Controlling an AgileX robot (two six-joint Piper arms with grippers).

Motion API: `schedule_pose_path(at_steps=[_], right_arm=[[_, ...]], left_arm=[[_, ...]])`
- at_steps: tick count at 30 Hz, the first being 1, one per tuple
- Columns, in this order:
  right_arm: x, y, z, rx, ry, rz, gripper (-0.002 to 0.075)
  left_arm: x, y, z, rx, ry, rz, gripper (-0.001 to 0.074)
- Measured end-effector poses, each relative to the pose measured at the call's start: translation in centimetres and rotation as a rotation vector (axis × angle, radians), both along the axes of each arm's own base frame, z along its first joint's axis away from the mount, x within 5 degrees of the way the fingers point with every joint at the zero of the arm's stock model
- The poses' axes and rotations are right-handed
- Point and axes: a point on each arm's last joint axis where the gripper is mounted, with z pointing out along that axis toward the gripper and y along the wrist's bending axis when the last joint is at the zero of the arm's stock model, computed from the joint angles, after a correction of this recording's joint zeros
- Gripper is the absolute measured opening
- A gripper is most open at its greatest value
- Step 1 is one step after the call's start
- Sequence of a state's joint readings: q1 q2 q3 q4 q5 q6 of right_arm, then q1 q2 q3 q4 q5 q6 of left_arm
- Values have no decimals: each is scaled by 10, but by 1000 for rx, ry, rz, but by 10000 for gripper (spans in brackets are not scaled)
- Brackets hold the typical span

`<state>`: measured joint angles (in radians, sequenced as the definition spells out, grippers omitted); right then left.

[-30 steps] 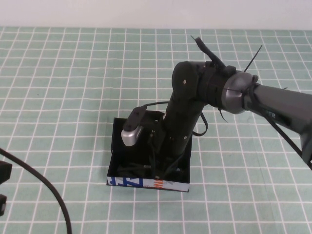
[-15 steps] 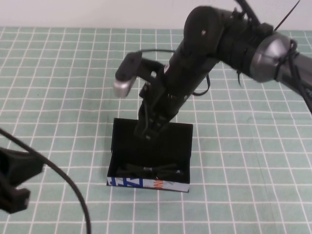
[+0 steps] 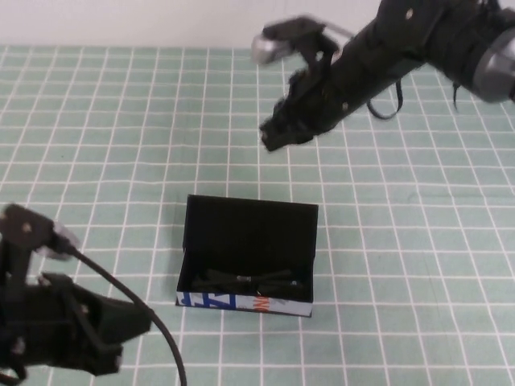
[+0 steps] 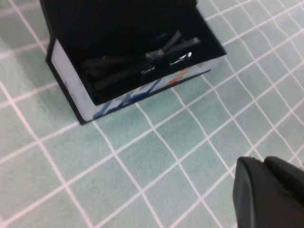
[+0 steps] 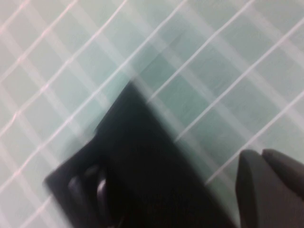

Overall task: Return glasses to glasses case
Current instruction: Close the glasses case

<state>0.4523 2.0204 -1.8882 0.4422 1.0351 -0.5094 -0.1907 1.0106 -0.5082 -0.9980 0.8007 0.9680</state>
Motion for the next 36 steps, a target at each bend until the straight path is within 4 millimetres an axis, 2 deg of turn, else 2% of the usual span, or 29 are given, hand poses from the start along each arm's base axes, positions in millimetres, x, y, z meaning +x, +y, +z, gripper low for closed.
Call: schedule_pose_path(at_steps=[3, 7, 14, 18, 23, 28, 36], right_arm=[[9, -6, 3, 31, -36, -59, -11], [17, -7, -2, 47, -55, -91, -11], [32, 2, -53, 20, 49, -98, -11], [37, 4, -73, 6, 81, -103, -11], [37, 5, -82, -5, 105, -96, -11], [34, 4, -83, -16, 124, -70, -11], [20, 5, -84, -24, 256, 30, -11]], left_arm=[[0, -6, -19, -35, 4, 16, -2], [9, -17, -33, -38, -7, 29, -2], [25, -42, -68, 11, 25, 31, -2], [36, -49, -89, 45, 75, 23, -2], [54, -58, -98, 55, 95, 12, -2], [70, -66, -97, 47, 79, 9, -2], [76, -69, -102, 53, 90, 8, -2]])
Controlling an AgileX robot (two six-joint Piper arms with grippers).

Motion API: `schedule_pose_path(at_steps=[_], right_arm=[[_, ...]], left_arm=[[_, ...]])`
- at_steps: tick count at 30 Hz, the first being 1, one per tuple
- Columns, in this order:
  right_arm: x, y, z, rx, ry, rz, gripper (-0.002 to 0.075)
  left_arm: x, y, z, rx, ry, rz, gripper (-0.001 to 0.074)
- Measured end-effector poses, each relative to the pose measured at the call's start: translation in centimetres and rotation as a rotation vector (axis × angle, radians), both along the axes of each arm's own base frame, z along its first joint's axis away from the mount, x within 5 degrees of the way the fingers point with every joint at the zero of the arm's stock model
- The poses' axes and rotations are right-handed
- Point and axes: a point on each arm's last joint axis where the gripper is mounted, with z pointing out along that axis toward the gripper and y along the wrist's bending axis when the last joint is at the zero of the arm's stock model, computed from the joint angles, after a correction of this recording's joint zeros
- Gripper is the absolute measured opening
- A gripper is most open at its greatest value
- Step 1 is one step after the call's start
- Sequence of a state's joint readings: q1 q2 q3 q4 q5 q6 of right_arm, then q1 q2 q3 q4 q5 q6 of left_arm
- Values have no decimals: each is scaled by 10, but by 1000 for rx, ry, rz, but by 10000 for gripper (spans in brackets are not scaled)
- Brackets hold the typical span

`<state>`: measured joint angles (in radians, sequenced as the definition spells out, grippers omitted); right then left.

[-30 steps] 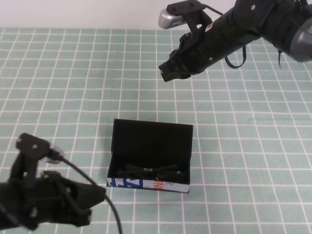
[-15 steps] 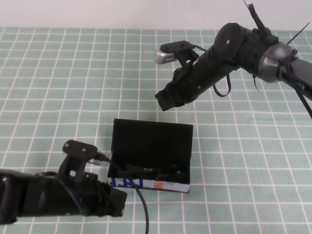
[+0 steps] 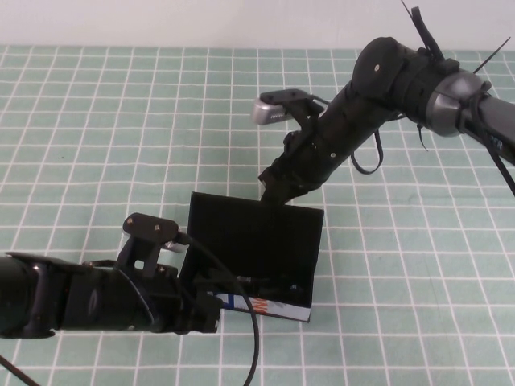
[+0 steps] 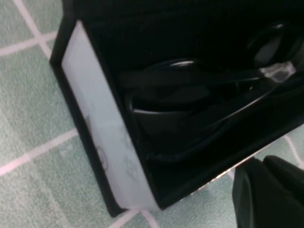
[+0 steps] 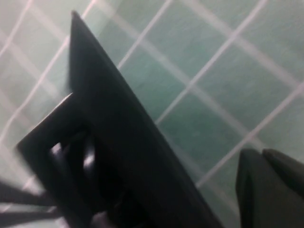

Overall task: Return glasses to glasses case
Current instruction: Close the glasses case

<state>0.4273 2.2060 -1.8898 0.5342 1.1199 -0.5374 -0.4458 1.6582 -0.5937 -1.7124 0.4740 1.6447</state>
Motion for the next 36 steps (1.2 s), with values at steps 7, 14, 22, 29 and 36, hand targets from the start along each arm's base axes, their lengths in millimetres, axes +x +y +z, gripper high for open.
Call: schedule_pose_path(at_steps=[7, 14, 22, 29, 36], right_arm=[[-11, 10, 8, 134, 90, 71, -11], [-38, 36, -7, 104, 144, 147, -11], [-71, 52, -29, 40, 181, 254, -11], [-72, 50, -4, 0, 80, 299, -11], [-85, 24, 111, 45, -255, 265, -11]], left_arm=[[1, 0, -1, 1, 4, -1, -2], [1, 0, -1, 1, 2, -3, -2], [1, -1, -1, 6, -10, -24, -2], [-5, -5, 13, -52, -54, -104, -2], [-27, 1, 87, -147, -329, -191, -2]])
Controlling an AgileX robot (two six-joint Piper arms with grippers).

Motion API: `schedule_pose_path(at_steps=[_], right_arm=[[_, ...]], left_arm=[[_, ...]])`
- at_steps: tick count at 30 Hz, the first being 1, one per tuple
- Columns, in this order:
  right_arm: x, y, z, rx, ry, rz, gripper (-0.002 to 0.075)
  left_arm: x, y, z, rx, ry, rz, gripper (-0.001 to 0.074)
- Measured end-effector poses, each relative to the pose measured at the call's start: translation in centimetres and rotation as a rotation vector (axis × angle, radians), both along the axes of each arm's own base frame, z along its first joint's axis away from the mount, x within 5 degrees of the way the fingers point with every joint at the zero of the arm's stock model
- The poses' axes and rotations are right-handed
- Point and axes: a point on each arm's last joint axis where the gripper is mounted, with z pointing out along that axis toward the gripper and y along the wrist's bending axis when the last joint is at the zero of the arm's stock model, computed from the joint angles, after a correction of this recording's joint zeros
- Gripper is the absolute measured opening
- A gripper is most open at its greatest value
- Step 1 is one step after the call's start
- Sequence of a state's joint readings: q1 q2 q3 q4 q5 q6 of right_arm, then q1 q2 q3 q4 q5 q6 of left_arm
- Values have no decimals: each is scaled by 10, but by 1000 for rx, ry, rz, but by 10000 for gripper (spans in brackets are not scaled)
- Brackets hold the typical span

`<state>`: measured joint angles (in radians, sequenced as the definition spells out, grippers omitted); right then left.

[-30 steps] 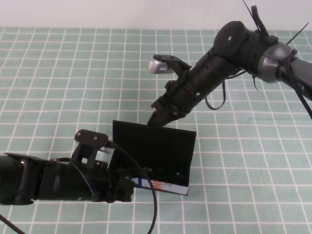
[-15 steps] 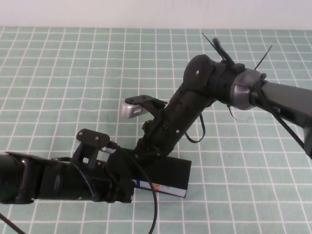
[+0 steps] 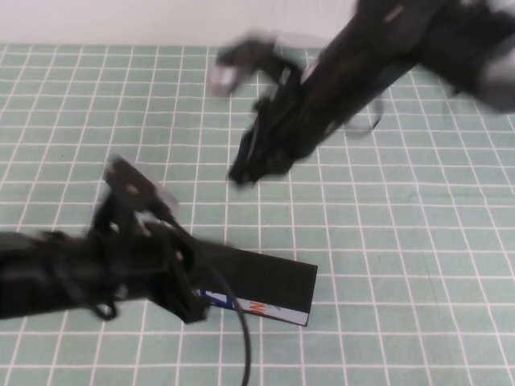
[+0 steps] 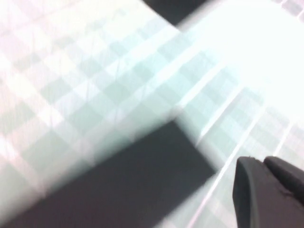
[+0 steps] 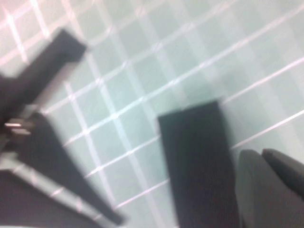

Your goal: Return glasses to glasses case

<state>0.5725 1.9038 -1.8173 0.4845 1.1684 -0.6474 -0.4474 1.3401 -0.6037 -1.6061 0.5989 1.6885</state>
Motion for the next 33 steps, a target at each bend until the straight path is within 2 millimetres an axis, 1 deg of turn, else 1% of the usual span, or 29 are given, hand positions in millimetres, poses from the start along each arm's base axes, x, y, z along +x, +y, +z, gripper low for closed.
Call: schedule_pose_path(at_steps=[2, 4, 5, 7, 10, 12, 14, 17, 20, 22, 24, 26, 28, 30, 33], right_arm=[[-11, -15, 37, 37, -114, -27, -11], [-26, -29, 71, 80, -217, -52, -11], [-33, -35, 84, 101, -253, -61, -11], [-52, -48, 113, 146, -332, -70, -11], [-82, -66, 146, 201, -407, -69, -11], [-102, -77, 163, 227, -444, -61, -11], [-119, -87, 175, 241, -471, -51, -11], [-144, -102, 190, 268, -499, -45, -11], [-168, -117, 195, 288, -523, -46, -11], [-181, -126, 189, 275, -511, -63, -11], [-190, -138, 179, 229, -511, -110, -11], [-197, -151, 165, 175, -515, -184, -11], [-208, -167, 147, 124, -532, -268, -11], [-221, -182, 132, 108, -558, -339, -11], [-247, -204, 105, 162, -608, -426, -11]], left_arm=[[-10, 4, 31, -37, -112, -16, -2], [-24, 11, 67, -79, -241, -25, -2], [-32, 15, 84, -103, -302, -29, -2], [-51, 23, 117, -149, -423, -42, -2], [-80, 33, 149, -204, -544, -86, -2], [-97, 37, 157, -211, -571, -144, -2], [-109, 39, 154, -177, -526, -218, -2], [-113, 42, 130, 22, -377, -316, -2], [-103, 50, 103, 264, -202, -283, -2], [-93, 60, 90, 414, -117, -178, -2], [-87, 69, 88, 482, -91, -48, -2], [-86, 77, 93, 488, -135, 58, -2], [-94, 84, 108, 429, -207, 146, -2], [-105, 90, 125, 343, -290, 217, -2], [-127, 102, 148, 207, -418, 300, -2]])
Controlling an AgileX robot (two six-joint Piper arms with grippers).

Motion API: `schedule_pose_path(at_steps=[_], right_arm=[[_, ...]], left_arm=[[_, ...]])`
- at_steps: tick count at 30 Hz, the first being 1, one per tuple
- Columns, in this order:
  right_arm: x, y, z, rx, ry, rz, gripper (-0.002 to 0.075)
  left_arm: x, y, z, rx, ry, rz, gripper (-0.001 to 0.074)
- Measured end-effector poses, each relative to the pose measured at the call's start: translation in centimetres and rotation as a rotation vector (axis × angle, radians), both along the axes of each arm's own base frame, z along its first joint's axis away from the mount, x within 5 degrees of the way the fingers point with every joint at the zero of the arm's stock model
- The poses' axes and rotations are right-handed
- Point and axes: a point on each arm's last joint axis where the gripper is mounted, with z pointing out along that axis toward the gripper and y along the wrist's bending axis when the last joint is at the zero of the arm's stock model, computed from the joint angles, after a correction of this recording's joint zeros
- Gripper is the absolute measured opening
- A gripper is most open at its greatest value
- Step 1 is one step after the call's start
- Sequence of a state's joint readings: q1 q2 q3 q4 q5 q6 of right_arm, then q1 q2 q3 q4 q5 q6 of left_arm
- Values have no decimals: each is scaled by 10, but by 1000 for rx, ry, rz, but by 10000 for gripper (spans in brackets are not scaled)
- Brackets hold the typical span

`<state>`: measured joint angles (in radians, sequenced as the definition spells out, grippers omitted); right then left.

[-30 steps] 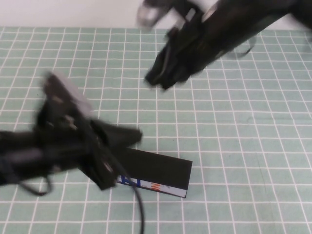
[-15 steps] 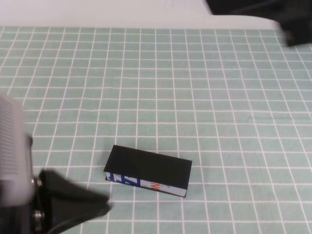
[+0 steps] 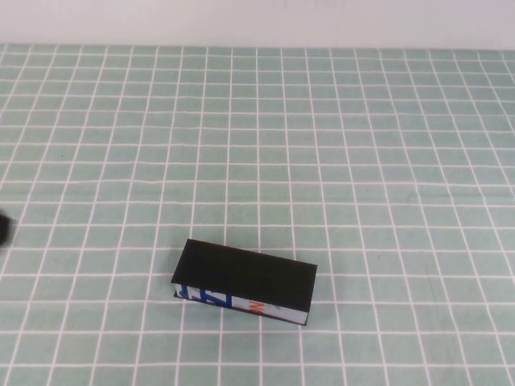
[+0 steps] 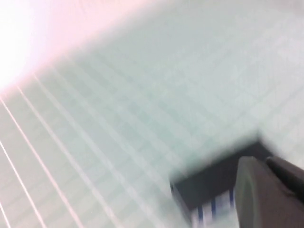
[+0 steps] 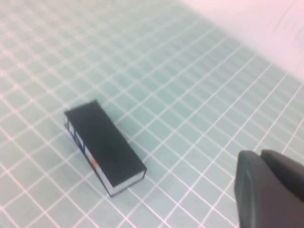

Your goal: Return glasses to glasses case

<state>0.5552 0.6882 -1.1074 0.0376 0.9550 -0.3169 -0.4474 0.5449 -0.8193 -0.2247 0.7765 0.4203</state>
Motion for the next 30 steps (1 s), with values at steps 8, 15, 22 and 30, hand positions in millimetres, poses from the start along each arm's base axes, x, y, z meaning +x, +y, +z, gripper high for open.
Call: schedule_pose_path(at_steps=[8, 15, 22, 30], right_arm=[[-36, -22, -98, 132, -56, -28, -11], [-43, -26, -163, 121, -9, -32, -11], [-46, -26, -167, 130, 18, -22, -11], [-48, -24, -168, 156, 40, -12, -11]], left_arm=[[-51, 19, 18, -208, -157, -22, -2], [-67, 25, 15, -215, -166, -38, -2], [-67, 25, 14, -212, -156, -39, -2], [-67, 25, 14, -212, -153, -39, -2]])
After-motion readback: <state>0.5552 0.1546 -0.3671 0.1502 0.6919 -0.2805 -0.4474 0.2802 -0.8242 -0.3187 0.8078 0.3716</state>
